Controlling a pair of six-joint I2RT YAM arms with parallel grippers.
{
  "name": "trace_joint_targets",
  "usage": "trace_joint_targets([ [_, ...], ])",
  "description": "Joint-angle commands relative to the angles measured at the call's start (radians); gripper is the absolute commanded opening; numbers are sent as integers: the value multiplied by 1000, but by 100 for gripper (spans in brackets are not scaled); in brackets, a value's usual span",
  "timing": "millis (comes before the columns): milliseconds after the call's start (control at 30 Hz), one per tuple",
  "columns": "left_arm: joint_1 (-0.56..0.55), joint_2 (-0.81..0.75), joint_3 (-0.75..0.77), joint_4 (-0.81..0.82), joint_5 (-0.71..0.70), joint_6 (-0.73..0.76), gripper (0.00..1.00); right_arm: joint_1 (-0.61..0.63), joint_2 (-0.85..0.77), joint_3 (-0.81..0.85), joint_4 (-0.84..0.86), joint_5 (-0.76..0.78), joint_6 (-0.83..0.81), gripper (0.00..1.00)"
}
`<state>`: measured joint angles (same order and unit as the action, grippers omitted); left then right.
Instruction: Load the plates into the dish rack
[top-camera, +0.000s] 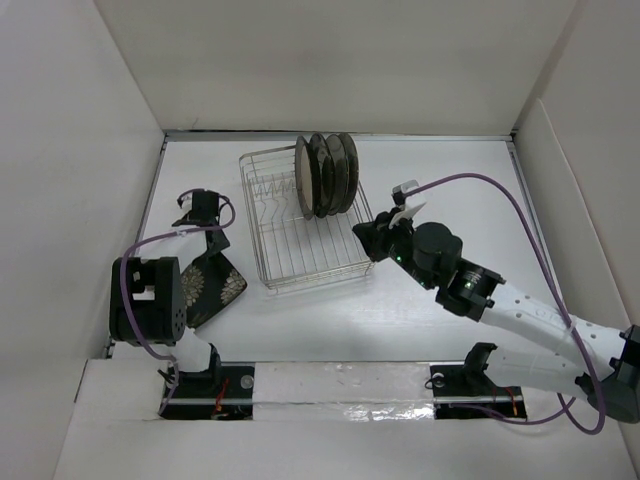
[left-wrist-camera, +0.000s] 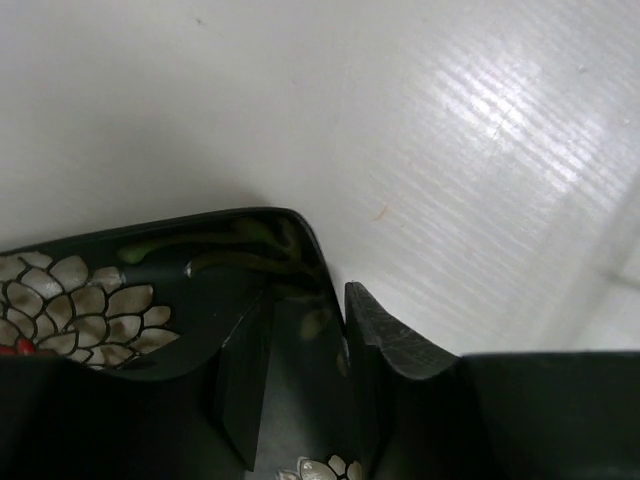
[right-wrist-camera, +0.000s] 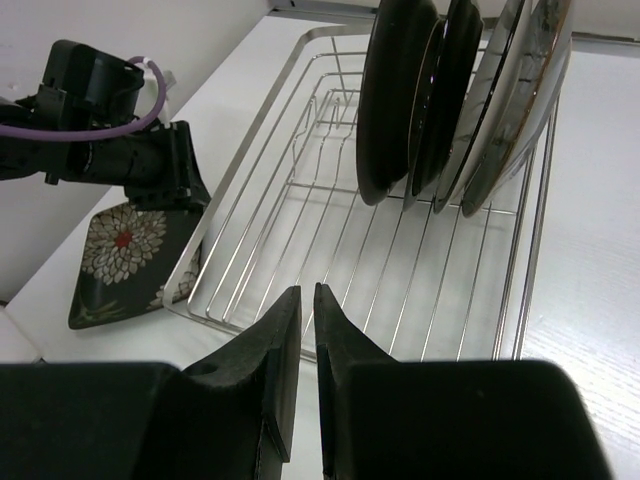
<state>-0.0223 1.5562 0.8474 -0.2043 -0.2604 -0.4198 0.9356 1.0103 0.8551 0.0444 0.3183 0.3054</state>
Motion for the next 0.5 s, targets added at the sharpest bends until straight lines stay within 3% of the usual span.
trace_joint_targets([
  [0, -1, 16, 32, 19, -11, 22, 29, -9, 4, 4, 38, -15, 6, 16],
  [133, -1, 22, 39, 25, -13, 26, 0, -9, 10, 4, 34, -5, 9, 16],
  [467, 36, 132, 215, 54, -4, 13, 0, -29, 7, -5, 41, -15, 14, 16],
])
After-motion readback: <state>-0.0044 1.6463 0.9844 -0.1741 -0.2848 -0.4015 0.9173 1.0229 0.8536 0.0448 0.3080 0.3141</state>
